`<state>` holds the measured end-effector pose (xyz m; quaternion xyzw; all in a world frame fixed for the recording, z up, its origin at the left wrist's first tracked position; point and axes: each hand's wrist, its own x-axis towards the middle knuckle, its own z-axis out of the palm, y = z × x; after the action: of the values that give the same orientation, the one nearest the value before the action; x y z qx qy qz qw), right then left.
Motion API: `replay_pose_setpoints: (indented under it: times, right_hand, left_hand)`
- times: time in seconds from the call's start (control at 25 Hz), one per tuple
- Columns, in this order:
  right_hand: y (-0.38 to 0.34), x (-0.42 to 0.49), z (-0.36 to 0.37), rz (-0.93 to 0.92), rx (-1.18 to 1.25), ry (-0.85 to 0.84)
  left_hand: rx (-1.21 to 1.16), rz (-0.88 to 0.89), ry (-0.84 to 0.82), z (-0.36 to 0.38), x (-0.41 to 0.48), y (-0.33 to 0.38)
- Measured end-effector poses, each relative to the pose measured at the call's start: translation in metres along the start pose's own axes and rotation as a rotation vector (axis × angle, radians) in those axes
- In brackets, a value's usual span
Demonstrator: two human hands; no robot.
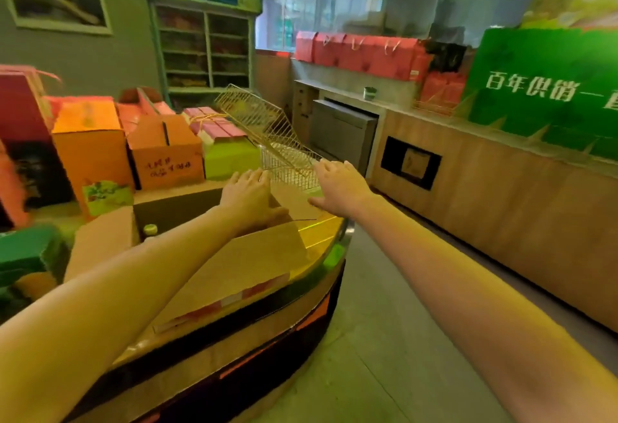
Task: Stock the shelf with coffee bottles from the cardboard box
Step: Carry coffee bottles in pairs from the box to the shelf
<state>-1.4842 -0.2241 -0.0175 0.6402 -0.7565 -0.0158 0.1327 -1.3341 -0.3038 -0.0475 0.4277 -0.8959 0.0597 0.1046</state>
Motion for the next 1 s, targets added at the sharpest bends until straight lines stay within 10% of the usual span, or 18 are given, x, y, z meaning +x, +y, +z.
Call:
replay_pose_setpoints:
  times: [1.0]
  right_hand:
    - [-0.178, 0.334, 0.147, -0.903, 0.127, -0.001]
  left_hand:
    - [0.15, -0.958, -0.132, 0.12, 0.095, -0.206]
